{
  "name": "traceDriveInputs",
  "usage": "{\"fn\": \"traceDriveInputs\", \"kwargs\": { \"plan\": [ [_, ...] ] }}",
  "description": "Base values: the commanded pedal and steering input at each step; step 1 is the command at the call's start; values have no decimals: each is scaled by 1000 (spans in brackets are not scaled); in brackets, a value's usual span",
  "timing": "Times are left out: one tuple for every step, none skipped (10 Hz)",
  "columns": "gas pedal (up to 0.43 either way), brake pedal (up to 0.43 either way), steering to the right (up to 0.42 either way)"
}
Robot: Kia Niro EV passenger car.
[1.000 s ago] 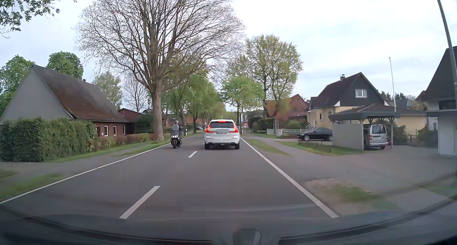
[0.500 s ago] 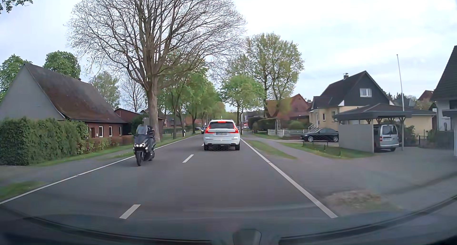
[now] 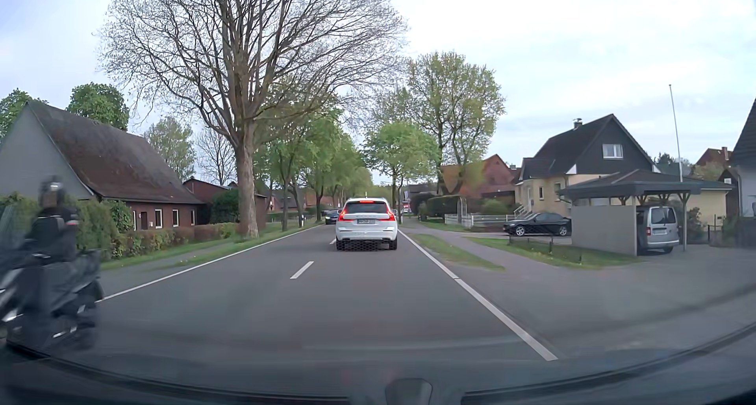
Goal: Follow the waypoints while adhering to traffic rules and regulations
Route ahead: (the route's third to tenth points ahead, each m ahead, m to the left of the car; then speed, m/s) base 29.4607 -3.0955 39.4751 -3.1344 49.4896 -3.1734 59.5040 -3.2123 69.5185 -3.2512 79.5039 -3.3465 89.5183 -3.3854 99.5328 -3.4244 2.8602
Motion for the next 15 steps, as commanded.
{"fn": "traceDriveInputs", "kwargs": {
  "plan": [
    [0,79,-1],
    [0,85,-1],
    [0,85,-2],
    [0,85,-1],
    [0,85,-1],
    [0,85,-1],
    [0,85,-1],
    [0,85,-1],
    [0,85,-1],
    [0,85,-1],
    [0,85,-1],
    [0,85,-3],
    [0,85,-5],
    [0,85,-6],
    [0,61,-7]
  ]
}}
